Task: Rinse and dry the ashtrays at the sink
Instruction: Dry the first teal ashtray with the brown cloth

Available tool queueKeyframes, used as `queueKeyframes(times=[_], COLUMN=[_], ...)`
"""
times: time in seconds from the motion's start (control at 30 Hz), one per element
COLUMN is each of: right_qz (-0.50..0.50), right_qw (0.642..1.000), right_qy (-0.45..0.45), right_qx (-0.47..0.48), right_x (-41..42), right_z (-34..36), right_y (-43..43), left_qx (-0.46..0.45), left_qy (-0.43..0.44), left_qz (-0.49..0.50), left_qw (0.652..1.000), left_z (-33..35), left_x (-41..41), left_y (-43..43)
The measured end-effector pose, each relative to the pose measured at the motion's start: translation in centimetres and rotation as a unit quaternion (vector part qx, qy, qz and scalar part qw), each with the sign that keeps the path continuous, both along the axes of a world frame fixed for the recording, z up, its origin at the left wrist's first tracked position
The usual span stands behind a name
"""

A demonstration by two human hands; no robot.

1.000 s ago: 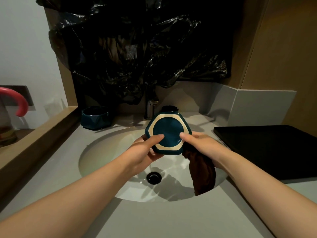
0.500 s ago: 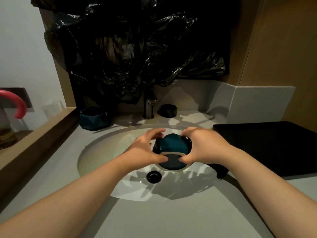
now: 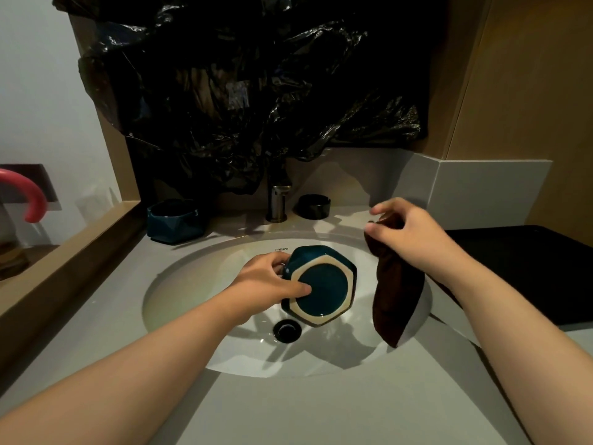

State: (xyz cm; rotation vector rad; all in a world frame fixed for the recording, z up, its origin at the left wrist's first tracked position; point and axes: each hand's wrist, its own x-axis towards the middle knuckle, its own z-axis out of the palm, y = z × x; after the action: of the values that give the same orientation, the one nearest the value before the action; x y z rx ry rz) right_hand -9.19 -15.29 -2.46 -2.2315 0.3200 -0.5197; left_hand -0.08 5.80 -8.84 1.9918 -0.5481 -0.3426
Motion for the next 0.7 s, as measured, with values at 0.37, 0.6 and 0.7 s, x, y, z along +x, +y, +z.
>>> queueKeyframes(times=[0.37,0.6,0.7], right_qz=[0.085,0.045,0.058], right_qw=[0.98,0.979,0.966], right_qy=[-0.138,-0.197,-0.222], right_qx=[-0.114,-0.043,-0.115], right_x=[1.4,1.0,0.7], right_z=[-2.2,-2.9,-3.6], right_y=[3.5,3.0,3.9], left_qx=[-0.155,-0.277,-0.291], left_qy=[0.18,0.284,0.295], left_qz=[-0.008,0.045,0.066], left_qw=[0.971,0.917,0.908], left_z=[0.0,0.1,0.0], left_x=[-1.0,-1.0,-1.0], left_y=[-0.3,-0.3,-0.4])
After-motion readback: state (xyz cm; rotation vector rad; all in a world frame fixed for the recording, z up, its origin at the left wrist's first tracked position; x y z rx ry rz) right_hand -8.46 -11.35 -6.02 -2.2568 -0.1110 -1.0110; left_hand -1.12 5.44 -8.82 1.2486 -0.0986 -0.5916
